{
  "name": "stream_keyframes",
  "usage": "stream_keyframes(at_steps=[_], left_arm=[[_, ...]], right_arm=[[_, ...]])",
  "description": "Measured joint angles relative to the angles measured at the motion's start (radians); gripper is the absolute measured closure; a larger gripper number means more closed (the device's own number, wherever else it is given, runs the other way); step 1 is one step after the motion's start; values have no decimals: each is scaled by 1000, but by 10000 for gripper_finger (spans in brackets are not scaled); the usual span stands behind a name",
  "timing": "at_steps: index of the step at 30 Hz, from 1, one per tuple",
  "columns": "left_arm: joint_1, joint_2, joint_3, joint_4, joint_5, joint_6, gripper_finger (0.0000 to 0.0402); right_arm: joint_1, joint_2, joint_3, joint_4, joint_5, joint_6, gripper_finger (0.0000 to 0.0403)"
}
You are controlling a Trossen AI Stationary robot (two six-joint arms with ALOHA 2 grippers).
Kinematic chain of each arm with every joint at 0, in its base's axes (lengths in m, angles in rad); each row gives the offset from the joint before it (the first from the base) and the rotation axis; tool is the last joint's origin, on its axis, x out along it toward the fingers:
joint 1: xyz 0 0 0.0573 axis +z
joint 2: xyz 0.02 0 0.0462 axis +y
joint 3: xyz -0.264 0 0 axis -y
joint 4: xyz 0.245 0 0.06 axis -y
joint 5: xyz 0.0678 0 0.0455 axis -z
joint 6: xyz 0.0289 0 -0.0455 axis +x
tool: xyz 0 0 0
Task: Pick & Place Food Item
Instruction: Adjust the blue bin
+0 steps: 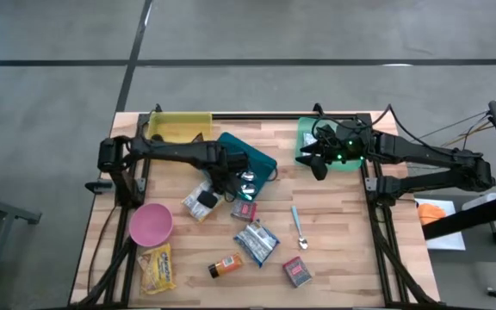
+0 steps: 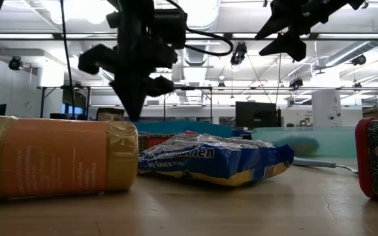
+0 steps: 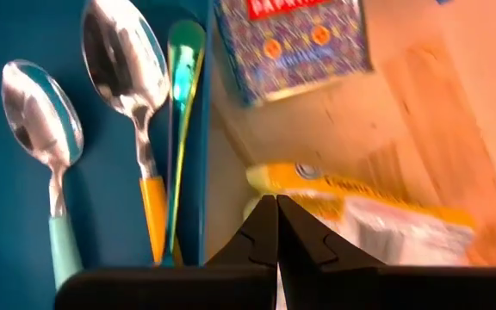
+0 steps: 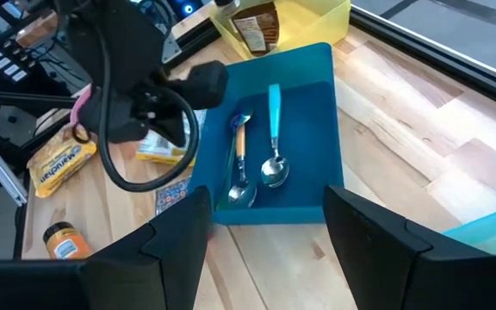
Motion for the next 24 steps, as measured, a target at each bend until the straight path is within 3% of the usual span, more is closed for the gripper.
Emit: stream_keyframes(at_steps=[24], left_arm=[[29, 45, -30, 259, -11, 10, 401]], right_arm=[[12, 0, 0, 1, -6, 34, 181]])
